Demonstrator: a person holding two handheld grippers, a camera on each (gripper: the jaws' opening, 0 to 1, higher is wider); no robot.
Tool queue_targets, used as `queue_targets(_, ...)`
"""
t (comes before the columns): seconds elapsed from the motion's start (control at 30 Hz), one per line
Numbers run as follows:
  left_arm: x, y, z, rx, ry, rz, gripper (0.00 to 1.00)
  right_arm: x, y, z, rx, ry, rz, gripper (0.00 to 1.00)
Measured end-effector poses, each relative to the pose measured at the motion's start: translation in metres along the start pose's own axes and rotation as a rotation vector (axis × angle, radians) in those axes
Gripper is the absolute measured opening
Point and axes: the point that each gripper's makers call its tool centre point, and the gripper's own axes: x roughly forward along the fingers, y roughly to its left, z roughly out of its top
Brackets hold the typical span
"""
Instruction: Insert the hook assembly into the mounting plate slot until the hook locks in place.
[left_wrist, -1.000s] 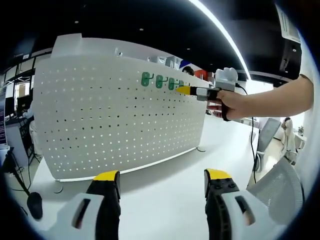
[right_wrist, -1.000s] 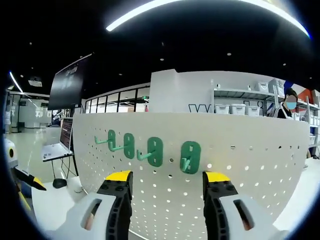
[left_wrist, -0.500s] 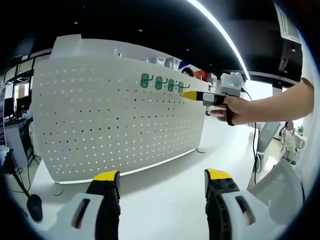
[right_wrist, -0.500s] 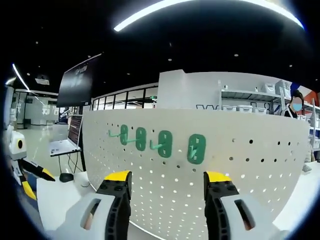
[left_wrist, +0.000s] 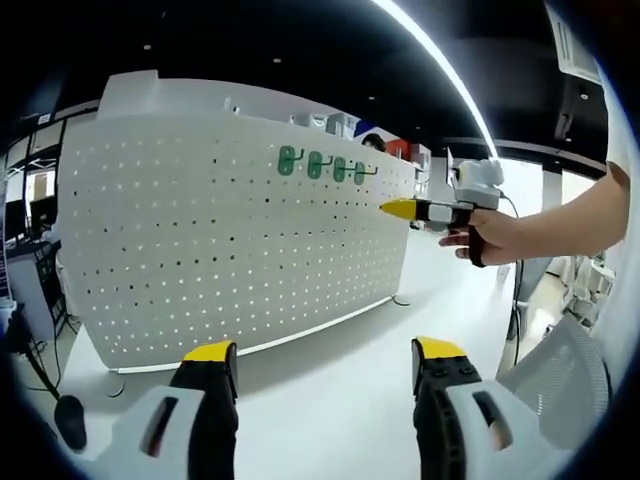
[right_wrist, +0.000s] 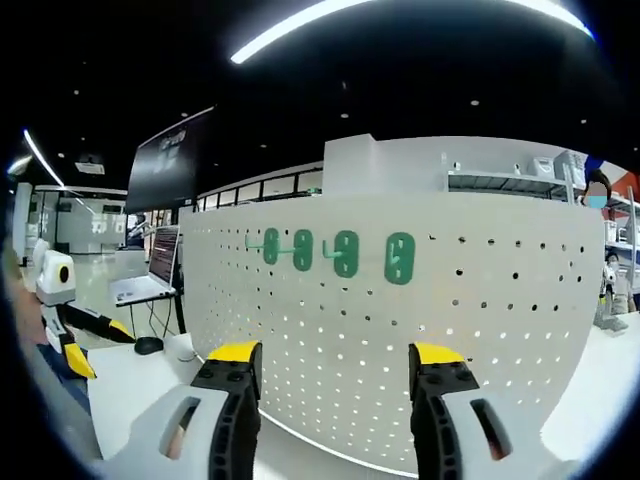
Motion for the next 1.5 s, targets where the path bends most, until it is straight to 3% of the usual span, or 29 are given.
queue_targets(0.53,0.001,0.003,0.004,0.008,-0.024,0.004,0.78,-0.042,0.017,-0.021,0.010,0.010,0.010,0.62)
queue_targets(0.87,0.001,0.007,0.005,0.027,-0.034,0.021,0.83,-0.071,0.024,-0.044,0.030,0.040,0.002,0.63)
queue_targets(1.5,-0.010,0.008,0.001,0.053,-0.047,0.041,0.90,-0.112,0.031,-0.065,0.065,0.060,-0.033,0.67)
